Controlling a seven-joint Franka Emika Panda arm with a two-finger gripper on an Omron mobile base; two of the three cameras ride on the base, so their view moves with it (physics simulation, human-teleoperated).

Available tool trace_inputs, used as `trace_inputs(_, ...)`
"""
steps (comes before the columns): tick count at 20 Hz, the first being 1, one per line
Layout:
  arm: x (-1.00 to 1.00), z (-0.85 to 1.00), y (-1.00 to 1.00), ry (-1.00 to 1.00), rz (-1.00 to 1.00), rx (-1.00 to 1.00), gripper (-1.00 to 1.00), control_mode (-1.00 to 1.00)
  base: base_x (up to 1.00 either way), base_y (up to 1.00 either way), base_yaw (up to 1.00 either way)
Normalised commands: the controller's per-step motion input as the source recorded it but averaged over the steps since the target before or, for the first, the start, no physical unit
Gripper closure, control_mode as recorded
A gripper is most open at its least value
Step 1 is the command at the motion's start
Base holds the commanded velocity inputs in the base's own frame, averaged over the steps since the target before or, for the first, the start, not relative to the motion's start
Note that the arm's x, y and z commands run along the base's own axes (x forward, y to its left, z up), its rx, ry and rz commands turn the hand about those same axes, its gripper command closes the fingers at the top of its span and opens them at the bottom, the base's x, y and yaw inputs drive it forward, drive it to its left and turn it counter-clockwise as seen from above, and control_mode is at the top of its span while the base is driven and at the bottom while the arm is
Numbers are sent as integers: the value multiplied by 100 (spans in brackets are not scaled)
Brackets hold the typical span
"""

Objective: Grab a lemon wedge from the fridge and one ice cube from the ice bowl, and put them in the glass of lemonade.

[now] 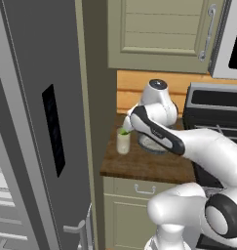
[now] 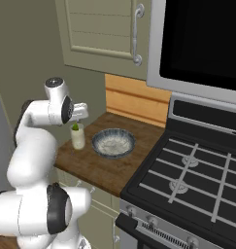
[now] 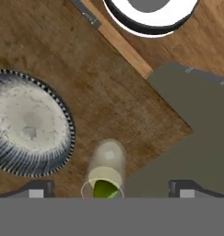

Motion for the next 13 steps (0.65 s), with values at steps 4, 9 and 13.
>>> trace_inputs(4, -92, 3, -38, 0, -12, 0, -100, -100, 0, 0, 0)
trace_inputs(9, -98, 12, -39, 1, -15, 0, -100, -100, 0, 0, 0)
trace_inputs(13, -88, 37, -44, 6, -15, 2, -100, -100, 0, 0, 0)
